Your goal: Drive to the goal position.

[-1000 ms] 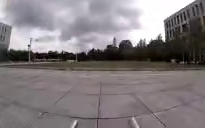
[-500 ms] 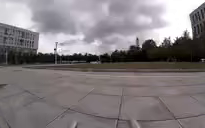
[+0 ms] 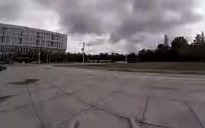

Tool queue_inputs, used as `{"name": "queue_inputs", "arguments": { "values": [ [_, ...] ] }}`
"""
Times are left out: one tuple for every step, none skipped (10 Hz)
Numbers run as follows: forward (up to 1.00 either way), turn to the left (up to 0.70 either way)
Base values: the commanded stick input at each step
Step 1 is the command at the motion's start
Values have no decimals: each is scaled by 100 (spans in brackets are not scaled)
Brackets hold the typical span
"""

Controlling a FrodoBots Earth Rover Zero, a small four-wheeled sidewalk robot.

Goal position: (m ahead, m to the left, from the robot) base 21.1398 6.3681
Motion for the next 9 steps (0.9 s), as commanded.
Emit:
{"name": "queue_inputs", "arguments": {
  "values": [
    [0, 100],
    [0, 59],
    [0, 0],
    [0, 0],
    [100, 0],
    [100, 0],
    [100, 0],
    [100, 0],
    [100, 0]
  ]
}}
